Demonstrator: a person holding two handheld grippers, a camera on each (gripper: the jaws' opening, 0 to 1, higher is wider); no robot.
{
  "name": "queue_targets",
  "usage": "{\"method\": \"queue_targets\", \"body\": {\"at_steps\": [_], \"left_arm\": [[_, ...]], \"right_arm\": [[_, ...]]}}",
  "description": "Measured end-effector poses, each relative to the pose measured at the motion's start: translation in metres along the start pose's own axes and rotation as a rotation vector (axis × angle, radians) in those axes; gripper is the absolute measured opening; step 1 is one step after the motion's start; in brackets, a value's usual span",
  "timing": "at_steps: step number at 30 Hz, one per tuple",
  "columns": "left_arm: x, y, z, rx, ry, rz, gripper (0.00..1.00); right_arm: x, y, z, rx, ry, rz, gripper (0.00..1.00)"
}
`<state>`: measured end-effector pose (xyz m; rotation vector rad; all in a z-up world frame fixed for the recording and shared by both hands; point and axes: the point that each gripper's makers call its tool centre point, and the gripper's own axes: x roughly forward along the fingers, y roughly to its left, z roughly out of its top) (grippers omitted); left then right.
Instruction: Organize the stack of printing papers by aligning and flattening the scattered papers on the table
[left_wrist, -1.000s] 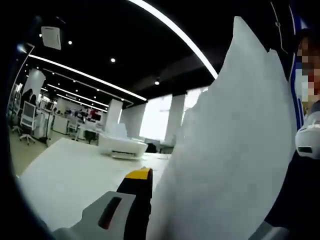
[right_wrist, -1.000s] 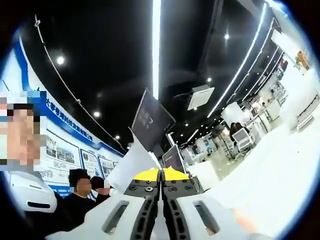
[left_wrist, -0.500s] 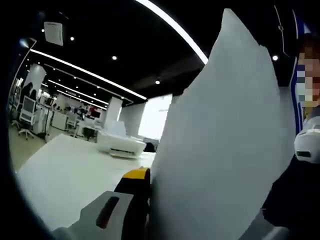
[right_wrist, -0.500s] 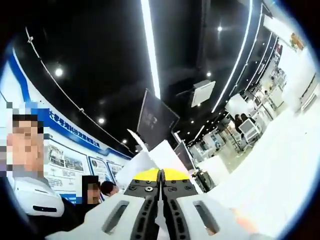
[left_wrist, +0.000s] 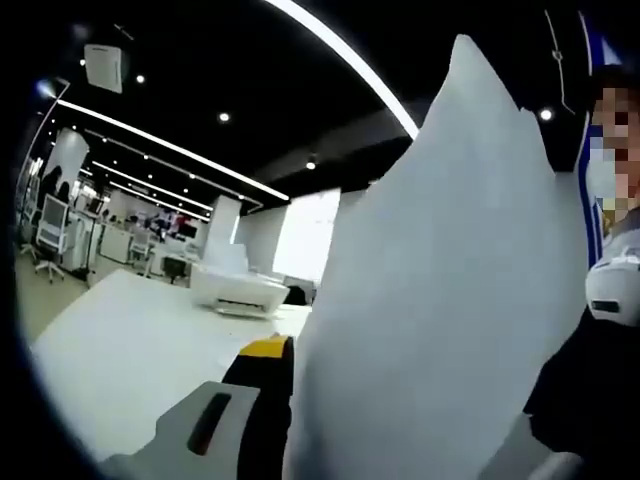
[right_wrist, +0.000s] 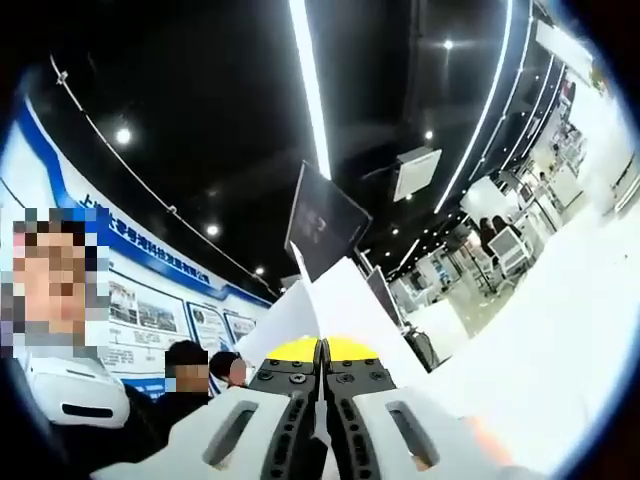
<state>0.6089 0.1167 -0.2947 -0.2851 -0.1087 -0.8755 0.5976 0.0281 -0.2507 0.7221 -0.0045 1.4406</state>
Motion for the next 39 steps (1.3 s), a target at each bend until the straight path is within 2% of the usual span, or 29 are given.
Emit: {"method": "queue_targets", "body": {"at_steps": [17, 26, 31, 35, 39], "left_arm": [[0.0, -0.001, 0.0, -0.002, 0.003, -0.001, 0.39], [-0.001, 0.0, -0.001, 0.0, 0.004, -0.002, 0.3], [0.0, -0.001, -0.002, 0.02, 0.009, 0.0, 0.26], [0.0, -0.002, -0.001, 0.028, 0.006, -0.007, 0.21], [-0.001, -0.002, -0.002, 0.039, 0.005, -0.003, 0.18]], "right_arm": [[0.0, -0.006, -0.008, 0.013, 0.005, 0.014, 0.0], [-0.001, -0.012, -0.007, -0.006, 0.013, 0.004, 0.0], [0.0, -0.016, -0.009, -0.057, 0.023, -0.026, 0.0], [-0.004, -0.03, -0.012, -0.169, 0.067, -0.093, 0.05], [-0.005, -0.032, -0.011, -0.193, 0.066, -0.107, 0.11]]}}
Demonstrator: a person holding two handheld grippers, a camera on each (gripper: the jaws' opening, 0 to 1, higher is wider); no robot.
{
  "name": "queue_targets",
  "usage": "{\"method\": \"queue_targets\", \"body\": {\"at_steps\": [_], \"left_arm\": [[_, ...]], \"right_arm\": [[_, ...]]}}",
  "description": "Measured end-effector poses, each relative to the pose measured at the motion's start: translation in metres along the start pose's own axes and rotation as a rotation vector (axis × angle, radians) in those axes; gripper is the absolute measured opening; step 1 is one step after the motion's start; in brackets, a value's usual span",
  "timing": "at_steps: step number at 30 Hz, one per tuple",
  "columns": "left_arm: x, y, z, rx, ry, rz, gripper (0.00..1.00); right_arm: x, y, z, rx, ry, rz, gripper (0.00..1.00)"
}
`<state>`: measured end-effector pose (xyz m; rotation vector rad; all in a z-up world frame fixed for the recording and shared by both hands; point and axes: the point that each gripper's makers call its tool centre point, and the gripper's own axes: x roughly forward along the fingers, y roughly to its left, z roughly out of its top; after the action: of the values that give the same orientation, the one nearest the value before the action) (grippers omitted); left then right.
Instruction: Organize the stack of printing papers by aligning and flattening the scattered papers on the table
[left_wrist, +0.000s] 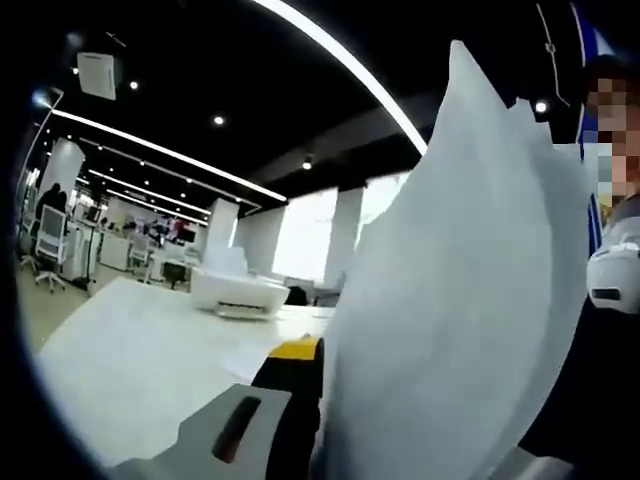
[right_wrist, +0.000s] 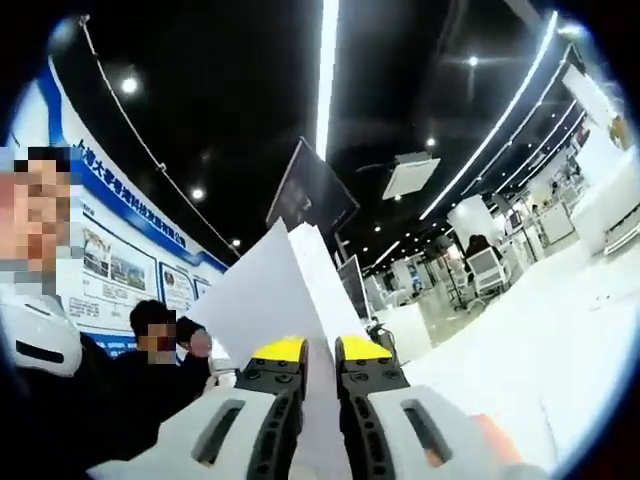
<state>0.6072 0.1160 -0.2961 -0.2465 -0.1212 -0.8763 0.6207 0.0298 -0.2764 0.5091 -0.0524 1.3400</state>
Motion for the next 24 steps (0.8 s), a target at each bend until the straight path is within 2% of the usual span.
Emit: {"method": "queue_targets", "body": {"at_steps": [5, 12, 24], "left_arm": [[-0.001, 0.002, 0.001, 0.002, -0.011, 0.01, 0.16], [-0.001, 0.004, 0.002, -0.002, -0.018, 0.018, 0.16], [-0.002, 0.009, 0.004, -0.021, -0.018, 0.036, 0.28]], "right_arm": [[-0.003, -0.012, 0.002, -0.022, -0.002, -0.057, 0.16], [0.002, -0.026, -0.007, -0.082, 0.049, -0.118, 0.18], [0.008, -0.035, -0.009, -0.093, 0.086, -0.121, 0.19]]}}
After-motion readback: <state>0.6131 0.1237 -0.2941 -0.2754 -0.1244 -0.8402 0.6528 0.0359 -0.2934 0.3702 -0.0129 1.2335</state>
